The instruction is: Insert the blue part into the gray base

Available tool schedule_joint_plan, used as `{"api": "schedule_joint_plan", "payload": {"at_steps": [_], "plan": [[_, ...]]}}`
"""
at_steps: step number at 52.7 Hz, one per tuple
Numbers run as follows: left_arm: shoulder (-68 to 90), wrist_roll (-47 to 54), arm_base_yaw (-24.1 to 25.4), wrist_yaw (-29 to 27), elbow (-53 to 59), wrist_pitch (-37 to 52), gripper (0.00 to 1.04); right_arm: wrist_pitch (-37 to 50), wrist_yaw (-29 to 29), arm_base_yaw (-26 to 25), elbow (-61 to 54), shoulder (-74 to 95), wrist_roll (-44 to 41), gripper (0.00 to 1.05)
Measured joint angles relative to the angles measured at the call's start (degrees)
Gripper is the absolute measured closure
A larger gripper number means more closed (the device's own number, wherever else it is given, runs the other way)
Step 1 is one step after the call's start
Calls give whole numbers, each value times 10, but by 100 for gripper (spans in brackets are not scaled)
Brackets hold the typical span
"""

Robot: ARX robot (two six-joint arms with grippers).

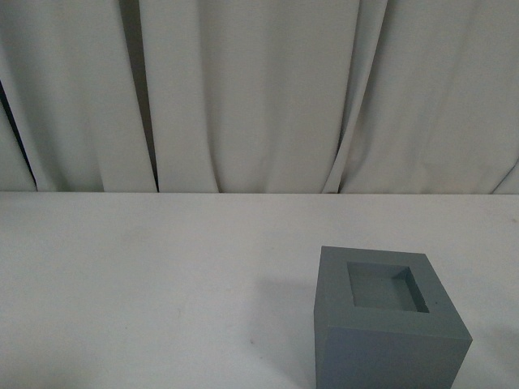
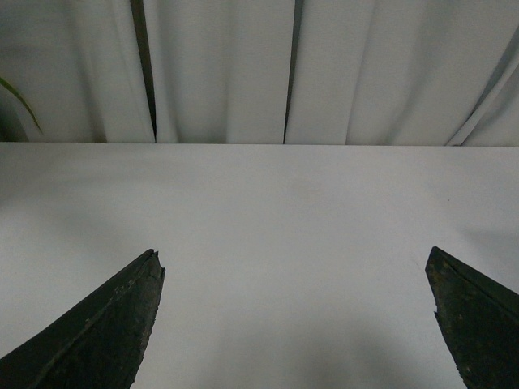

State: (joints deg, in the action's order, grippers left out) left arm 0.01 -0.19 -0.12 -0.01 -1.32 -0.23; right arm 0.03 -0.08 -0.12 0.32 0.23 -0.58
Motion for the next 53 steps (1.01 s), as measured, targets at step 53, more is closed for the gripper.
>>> {"api": "schedule_joint_plan", "payload": {"at_steps": [53], "plan": [[0, 0, 0, 0, 0, 0, 6, 0, 0, 0, 0, 0, 0, 7]]}}
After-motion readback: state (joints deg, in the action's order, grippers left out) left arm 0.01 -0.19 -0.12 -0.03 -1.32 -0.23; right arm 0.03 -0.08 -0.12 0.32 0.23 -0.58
